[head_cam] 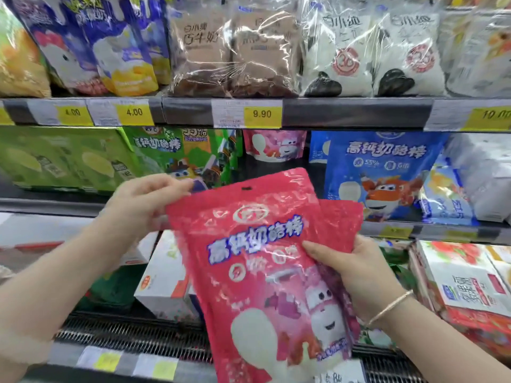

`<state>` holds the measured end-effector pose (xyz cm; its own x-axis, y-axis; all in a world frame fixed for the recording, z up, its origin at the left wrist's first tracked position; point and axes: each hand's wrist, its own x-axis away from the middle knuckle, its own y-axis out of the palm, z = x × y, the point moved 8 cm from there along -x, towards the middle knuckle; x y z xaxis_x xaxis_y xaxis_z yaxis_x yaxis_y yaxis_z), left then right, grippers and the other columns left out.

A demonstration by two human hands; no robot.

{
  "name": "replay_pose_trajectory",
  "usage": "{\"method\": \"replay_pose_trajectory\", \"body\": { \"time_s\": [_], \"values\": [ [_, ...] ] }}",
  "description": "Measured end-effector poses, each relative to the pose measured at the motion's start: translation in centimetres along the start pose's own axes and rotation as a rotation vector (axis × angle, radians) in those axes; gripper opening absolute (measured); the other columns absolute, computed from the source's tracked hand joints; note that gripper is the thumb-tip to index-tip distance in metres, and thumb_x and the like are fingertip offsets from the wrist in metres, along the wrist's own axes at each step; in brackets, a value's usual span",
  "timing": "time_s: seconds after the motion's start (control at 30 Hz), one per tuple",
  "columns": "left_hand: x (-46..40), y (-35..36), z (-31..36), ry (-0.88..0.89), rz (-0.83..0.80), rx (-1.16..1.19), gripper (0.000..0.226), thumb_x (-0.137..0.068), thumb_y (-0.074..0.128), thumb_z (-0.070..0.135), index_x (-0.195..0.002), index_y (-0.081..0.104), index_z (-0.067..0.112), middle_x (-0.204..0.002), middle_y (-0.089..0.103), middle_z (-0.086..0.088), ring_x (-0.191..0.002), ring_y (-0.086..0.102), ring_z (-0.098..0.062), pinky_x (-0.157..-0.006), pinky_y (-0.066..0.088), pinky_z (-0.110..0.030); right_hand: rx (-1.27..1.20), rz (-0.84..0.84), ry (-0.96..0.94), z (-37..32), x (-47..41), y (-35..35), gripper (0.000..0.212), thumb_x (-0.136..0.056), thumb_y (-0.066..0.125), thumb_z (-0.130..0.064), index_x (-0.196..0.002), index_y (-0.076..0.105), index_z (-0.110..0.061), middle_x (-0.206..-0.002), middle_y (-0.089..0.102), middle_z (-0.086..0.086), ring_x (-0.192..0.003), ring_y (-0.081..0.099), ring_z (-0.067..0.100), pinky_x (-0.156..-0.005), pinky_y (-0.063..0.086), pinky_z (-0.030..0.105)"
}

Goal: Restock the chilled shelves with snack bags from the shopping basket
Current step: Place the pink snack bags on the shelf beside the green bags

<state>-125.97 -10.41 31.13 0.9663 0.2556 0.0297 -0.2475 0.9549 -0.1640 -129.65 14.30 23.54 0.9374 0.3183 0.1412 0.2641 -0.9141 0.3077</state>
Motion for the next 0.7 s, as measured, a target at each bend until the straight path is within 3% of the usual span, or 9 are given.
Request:
{"method": "replay_pose_trajectory", "body": {
  "time_s": [0.07,0.13,0.2,0.27,0.37,0.43,0.5,0.6,0.7],
  "values": [
    [0.6,-0.2,-3.1,-0.09,0.047,0.268,0.042,-0.054,0.077,0.049,-0.064,0.053,0.016,-0.061,0.066,0.001,-0.063,0.065,-0.018,-0.055,0.053,-0.03,-0.087,0.045,0.009,-0.4,-0.4,-0.9,0.01,-0.054,0.071,-0.008,-0.063,0.076,-0.011,-0.067,0.075,0.007,-0.056,0.07,0.018,-0.05,0.057,0.026],
    [1.7,0.9,-6.2,-0.211,0.046,0.35,0.035,-0.059,0.072,0.043,-0.065,0.054,0.014,-0.059,0.068,0.005,-0.079,0.061,-0.022,-0.064,0.048,-0.037,-0.098,0.06,0.013,-1.0,-1.1,-1.0,0.01,-0.055,0.072,-0.009,-0.064,0.075,-0.01,-0.071,0.076,0.01,-0.059,0.071,0.021,-0.055,0.06,0.032],
    [3.5,3.2,-8.1,-0.304,-0.109,0.324,0.055,-0.038,0.083,0.059,-0.067,0.071,0.015,-0.068,0.073,0.006,-0.082,0.065,-0.016,-0.064,0.049,-0.037,-0.074,0.055,0.014,-1.6,-2.0,-0.6,0.008,-0.06,0.073,-0.007,-0.067,0.074,-0.01,-0.076,0.076,0.011,-0.063,0.072,0.023,-0.062,0.061,0.038],
    [5.2,5.5,-9.0,-0.353,-0.312,0.379,0.08,-0.018,0.088,0.058,-0.088,0.076,0.019,-0.095,0.075,-0.003,-0.087,0.07,-0.019,-0.067,0.055,-0.041,-0.024,0.042,-0.005,-2.1,-2.8,0.2,0.009,-0.068,0.073,-0.003,-0.067,0.073,-0.011,-0.077,0.076,0.011,-0.065,0.072,0.023,-0.065,0.061,0.039],
    [4.3,7.1,-8.8,-0.35,-0.248,0.4,0.074,-0.048,0.088,0.039,-0.115,0.064,0.017,-0.095,0.076,-0.011,-0.079,0.073,-0.017,-0.065,0.058,-0.025,0.048,0.035,-0.04,-2.3,-3.8,1.2,0.015,-0.071,0.073,-0.001,-0.062,0.074,-0.013,-0.07,0.076,0.005,-0.06,0.072,0.018,-0.054,0.059,0.029],
    [3.4,6.5,-8.7,-0.237,-0.125,0.498,0.043,-0.091,0.054,0.015,-0.13,0.047,-0.003,-0.089,0.073,-0.025,-0.056,0.067,0.003,-0.057,0.048,-0.003,0.062,0.039,-0.046,-1.9,-4.5,1.8,0.012,-0.072,0.073,-0.004,-0.064,0.072,-0.012,-0.067,0.076,0.002,-0.059,0.071,0.016,-0.054,0.059,0.027],
    [3.0,6.1,-8.9,-0.264,-0.043,0.597,0.034,-0.099,0.034,0.013,-0.114,0.059,-0.005,-0.097,0.07,-0.028,-0.06,0.07,-0.003,-0.06,0.051,-0.008,0.055,0.019,0.001,-1.0,-5.2,2.5,0.006,-0.075,0.072,-0.01,-0.069,0.071,-0.011,-0.066,0.075,0.002,-0.058,0.071,0.016,-0.057,0.059,0.028],
    [3.2,5.0,-10.5,-0.395,0.019,0.558,0.037,-0.083,0.054,0.035,-0.061,0.076,0.014,-0.062,0.074,-0.006,-0.05,0.07,-0.017,-0.041,0.053,-0.022,-0.011,-0.038,0.134,0.3,-6.0,3.3,0.013,-0.08,0.067,-0.02,-0.077,0.069,-0.007,-0.063,0.073,0.005,-0.053,0.069,0.017,-0.054,0.059,0.031],
    [4.0,4.9,-11.8,-0.526,-0.035,0.52,0.032,-0.063,0.062,0.044,-0.065,0.078,0.016,-0.075,0.076,-0.01,-0.059,0.072,-0.025,-0.048,0.058,-0.036,-0.024,-0.098,0.259,1.2,-6.6,3.7,0.023,-0.085,0.06,-0.029,-0.08,0.065,-0.008,-0.057,0.07,0.005,-0.045,0.065,0.016,-0.049,0.058,0.032]
  ]
}}
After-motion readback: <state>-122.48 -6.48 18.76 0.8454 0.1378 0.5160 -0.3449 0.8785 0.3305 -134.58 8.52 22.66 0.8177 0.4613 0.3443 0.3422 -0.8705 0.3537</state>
